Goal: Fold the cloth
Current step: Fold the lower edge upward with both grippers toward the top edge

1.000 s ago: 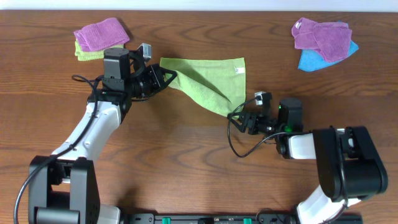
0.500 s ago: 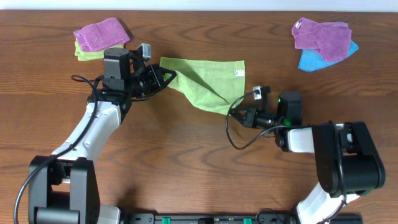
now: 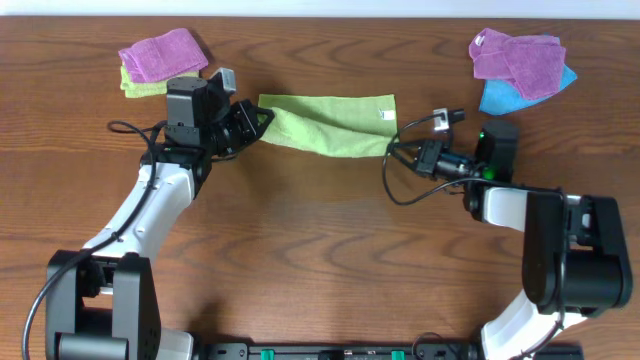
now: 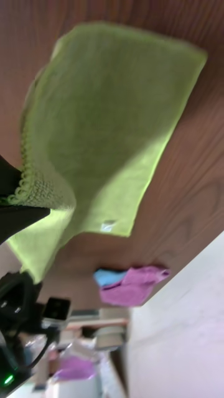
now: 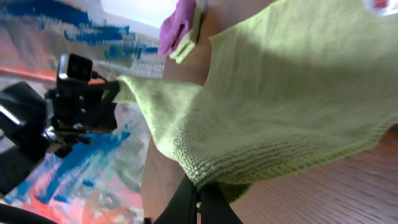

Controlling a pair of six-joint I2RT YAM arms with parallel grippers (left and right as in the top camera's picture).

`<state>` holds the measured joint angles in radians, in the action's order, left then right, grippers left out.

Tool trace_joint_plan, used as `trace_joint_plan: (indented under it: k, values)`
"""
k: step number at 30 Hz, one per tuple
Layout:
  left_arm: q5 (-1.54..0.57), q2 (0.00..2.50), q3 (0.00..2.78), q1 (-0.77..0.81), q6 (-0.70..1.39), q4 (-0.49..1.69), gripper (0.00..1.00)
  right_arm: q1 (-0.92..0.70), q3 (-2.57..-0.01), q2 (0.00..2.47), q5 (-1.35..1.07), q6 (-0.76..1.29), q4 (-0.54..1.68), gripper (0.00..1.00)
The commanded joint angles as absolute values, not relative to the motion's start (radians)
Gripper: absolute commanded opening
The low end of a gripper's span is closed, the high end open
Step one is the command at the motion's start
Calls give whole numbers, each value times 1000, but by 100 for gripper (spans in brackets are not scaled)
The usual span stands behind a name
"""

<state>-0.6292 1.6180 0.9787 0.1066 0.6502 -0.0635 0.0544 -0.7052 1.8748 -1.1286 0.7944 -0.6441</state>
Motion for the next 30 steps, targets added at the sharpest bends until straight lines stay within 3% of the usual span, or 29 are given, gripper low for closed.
trace_joint_plan:
  k: [1, 21, 30]
  values:
    - [-532, 1625, 1013, 103, 628, -64, 6, 71, -717, 1883, -1137, 844, -644, 2]
    - [-516, 1770, 1013, 119, 644, -179, 6, 55, -825, 1884, -931, 874, -557, 2]
    - [-517, 1842, 1015, 117, 682, -370, 6, 23, -825, 1884, -864, 870, -527, 2]
